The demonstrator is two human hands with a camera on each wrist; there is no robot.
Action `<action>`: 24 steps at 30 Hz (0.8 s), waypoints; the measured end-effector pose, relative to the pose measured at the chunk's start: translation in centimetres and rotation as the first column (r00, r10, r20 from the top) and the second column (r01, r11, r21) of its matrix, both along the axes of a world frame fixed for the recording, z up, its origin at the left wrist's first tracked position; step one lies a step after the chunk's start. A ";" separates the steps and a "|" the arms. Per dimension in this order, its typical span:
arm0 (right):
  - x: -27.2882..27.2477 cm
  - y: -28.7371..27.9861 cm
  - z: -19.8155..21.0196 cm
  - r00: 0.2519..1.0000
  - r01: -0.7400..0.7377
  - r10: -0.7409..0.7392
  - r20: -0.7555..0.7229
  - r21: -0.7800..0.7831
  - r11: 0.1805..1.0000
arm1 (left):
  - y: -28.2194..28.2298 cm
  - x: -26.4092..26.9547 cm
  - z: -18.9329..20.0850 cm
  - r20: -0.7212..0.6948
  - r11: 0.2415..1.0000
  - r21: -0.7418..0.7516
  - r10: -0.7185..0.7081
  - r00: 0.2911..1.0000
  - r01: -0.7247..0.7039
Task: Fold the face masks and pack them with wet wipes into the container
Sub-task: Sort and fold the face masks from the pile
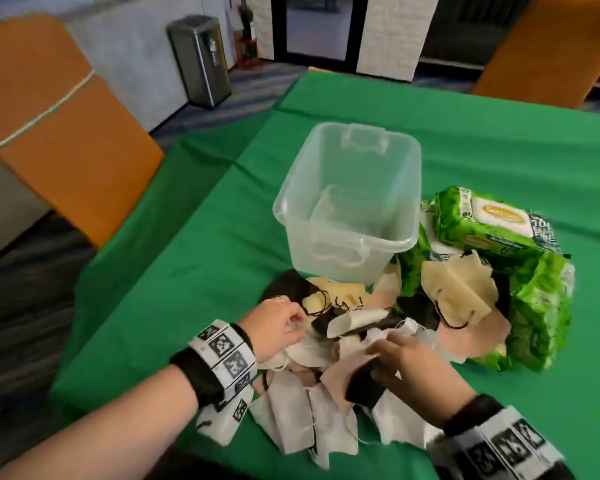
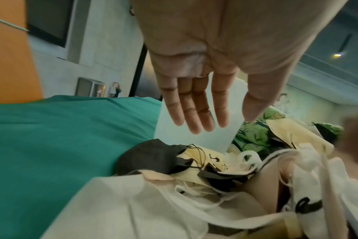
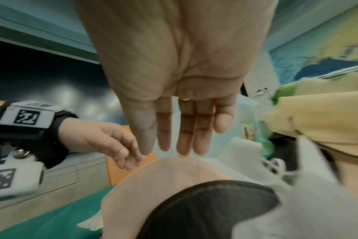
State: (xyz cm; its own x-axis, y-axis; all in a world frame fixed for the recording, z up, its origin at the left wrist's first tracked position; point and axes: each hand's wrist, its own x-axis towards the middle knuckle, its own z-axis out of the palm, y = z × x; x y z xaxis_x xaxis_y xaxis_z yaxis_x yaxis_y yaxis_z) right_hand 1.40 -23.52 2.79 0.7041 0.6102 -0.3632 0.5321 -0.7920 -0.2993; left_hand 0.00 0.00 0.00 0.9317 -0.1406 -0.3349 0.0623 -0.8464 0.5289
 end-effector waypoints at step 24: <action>3.4 1.3 -4.8 0.895 -0.043 -0.226 0.384 0.579 0.815 | -3.1 1.9 -4.0 0.428 0.837 -0.545 0.326 0.843 -0.047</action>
